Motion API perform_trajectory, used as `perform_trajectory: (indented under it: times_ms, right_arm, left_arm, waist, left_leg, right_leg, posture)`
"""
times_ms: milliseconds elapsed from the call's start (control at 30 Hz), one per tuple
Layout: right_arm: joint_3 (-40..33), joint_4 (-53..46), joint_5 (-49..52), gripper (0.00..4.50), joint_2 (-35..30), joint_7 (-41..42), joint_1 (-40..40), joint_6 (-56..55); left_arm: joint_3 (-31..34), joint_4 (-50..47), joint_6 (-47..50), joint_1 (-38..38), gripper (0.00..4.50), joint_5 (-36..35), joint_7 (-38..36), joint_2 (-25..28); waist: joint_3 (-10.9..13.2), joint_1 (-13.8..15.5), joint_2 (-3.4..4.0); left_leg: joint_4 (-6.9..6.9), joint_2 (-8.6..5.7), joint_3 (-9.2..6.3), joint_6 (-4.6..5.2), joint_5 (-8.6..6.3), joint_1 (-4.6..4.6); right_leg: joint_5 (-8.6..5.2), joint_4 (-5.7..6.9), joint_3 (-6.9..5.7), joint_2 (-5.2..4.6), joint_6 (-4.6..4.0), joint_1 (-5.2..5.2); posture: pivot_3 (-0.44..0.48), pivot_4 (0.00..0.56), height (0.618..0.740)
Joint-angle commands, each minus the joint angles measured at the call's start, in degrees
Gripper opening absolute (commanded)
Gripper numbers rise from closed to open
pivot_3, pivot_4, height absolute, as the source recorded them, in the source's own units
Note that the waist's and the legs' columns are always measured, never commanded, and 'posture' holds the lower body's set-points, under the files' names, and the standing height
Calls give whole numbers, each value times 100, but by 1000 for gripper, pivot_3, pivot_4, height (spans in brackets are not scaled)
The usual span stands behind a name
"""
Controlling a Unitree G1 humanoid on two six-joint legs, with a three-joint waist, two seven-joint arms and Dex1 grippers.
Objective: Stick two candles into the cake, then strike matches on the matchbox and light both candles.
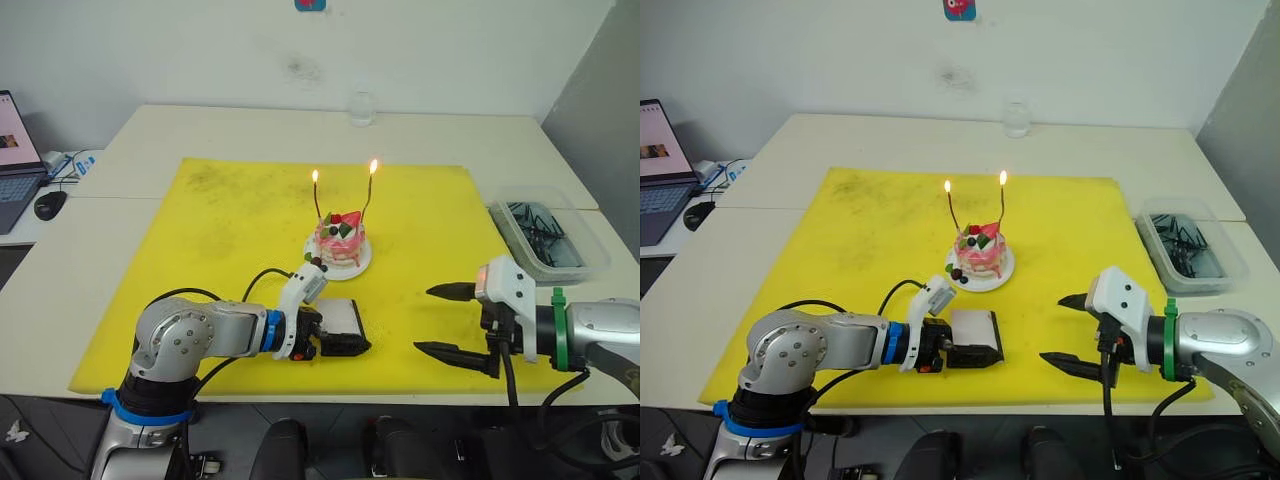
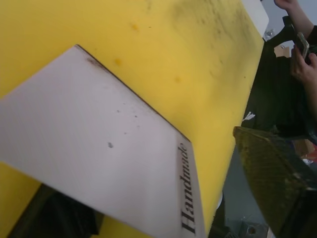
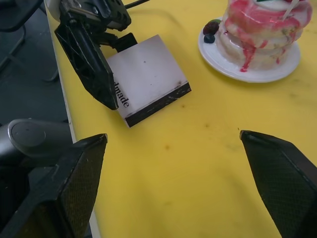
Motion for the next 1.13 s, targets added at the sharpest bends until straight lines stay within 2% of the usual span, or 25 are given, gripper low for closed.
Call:
perform_trajectory:
  times_ms: [33, 200, 300, 400, 467, 533, 633, 767, 933, 1133]
  right_arm:
    - [-123, -180, 29, 4500, -131, -2, 35, -73]
    - [-261, -176, 94, 4500, -265, 47, 48, -92]
    - [-458, -175, 84, 4500, -387, 143, 127, -159]
    - [-788, -80, 80, 4500, -504, 281, 198, -260]
    - [-1126, 110, 4, 4500, -622, 448, 269, -385]
    - [-1453, 361, -180, 4500, -744, 650, 364, -630]
    - [-1829, 802, -466, 4500, -885, 939, 401, -1121]
    - [-2180, 1307, -546, 4500, -1157, 1367, 286, -1402]
    - [-2534, 1753, -539, 4500, -1470, 1819, 294, -1452]
    - [-2641, 2079, -728, 4500, -1582, 2031, 265, -1647]
  left_arm:
    - [273, -167, 100, -186, 4472, -13, -9, 196]
    - [745, -420, 402, -317, 4472, -408, -78, 439]
    - [1180, -678, 623, -288, 4472, -825, -149, 805]
    - [1562, -939, 573, -59, 4472, -1061, -581, 1621]
    - [1698, -1090, -99, 325, 4472, -541, -1136, 2450]
    - [1721, -978, -1120, 730, 4472, 311, -1480, 3005]
    - [1863, -749, -2650, 1317, 4472, 1384, -1888, 3290]
    - [1863, -202, -4410, 1843, 4472, 2600, -2365, 3439]
    - [1968, 550, -5577, 2067, 4472, 3240, -3090, 3614]
    - [2084, 864, -5594, 2015, 4472, 3185, -3477, 3632]
  waist:
    - [0, -1, 0]
    - [1, -3, -1]
    - [3, -1, -5]
    - [6, -4, -9]
    - [7, -10, -8]
    - [7, 2, -7]
    - [9, 39, -4]
    - [10, 54, -4]
    - [10, 53, -4]
    - [11, 44, -3]
  left_leg:
    - [0, 0, 0, 0, 0, 0]
    - [-1, 1, 0, 0, 0, -2]
    - [-3, 4, 0, -1, -1, -8]
    - [-4, 6, 1, -1, -1, -7]
    - [-6, 7, 2, -1, -1, -4]
    - [-10, 8, 3, -2, -1, -1]
    - [-10, 2, 5, -1, -1, 2]
    - [-9, -3, 18, 0, -2, -3]
    - [-20, 4, 23, 4, -6, -6]
    - [-29, 9, 26, 7, -8, -5]
  right_leg:
    - [0, 0, 1, 0, 0, 0]
    - [-1, -1, 1, 0, -1, -2]
    - [-2, -4, 1, 0, -1, -5]
    - [-3, -6, 2, -1, -1, -6]
    - [-4, -6, 3, -8, -3, -7]
    - [-9, -5, 0, -25, -11, -8]
    - [-30, -6, -2, -45, -49, -5]
    - [-30, -19, -1, -64, -52, -5]
    - [-38, -25, -5, -64, -64, -9]
    - [-35, -22, -11, -63, -56, -13]
  posture:
    - [0, 150, 740]
    - [0, 150, 740]
    - [0, 150, 740]
    - [0, 150, 740]
    - [0, 150, 740]
    - [0, 150, 740]
    - [0, 150, 740]
    - [0, 150, 740]
    - [0, 150, 740]
    - [0, 150, 740]
